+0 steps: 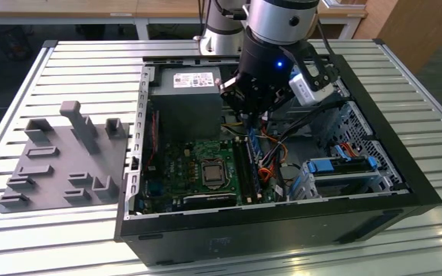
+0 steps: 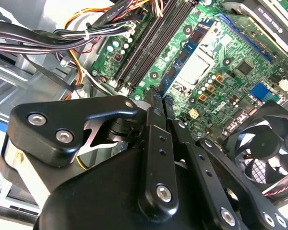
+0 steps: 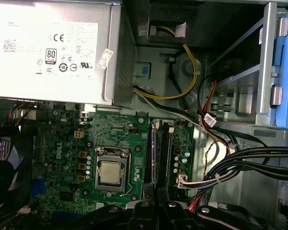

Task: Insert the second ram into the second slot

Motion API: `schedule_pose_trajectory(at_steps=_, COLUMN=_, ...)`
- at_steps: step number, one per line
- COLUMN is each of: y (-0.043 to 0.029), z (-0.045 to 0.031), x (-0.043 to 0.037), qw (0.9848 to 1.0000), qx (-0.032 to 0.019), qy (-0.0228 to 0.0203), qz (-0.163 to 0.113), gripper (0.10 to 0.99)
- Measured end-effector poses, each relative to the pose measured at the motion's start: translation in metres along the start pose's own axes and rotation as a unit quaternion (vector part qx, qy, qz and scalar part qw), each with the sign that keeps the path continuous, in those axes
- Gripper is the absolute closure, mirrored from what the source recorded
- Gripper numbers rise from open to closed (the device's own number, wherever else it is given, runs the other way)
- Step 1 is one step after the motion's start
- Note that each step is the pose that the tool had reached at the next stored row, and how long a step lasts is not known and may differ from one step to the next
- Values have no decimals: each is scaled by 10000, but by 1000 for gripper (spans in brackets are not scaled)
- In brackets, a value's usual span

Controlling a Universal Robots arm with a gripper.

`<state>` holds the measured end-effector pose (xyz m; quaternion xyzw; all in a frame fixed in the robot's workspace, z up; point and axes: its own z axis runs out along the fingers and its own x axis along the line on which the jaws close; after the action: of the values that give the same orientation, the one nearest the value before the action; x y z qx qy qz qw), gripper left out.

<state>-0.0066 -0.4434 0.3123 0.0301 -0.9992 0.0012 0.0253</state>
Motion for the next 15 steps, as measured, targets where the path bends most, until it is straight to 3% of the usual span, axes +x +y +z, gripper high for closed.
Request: schedule_pose_trajectory(at_steps=15, y=4, z=82, x=24, qw=10000, qx=0, qy=0, qz=-1, gripper=949)
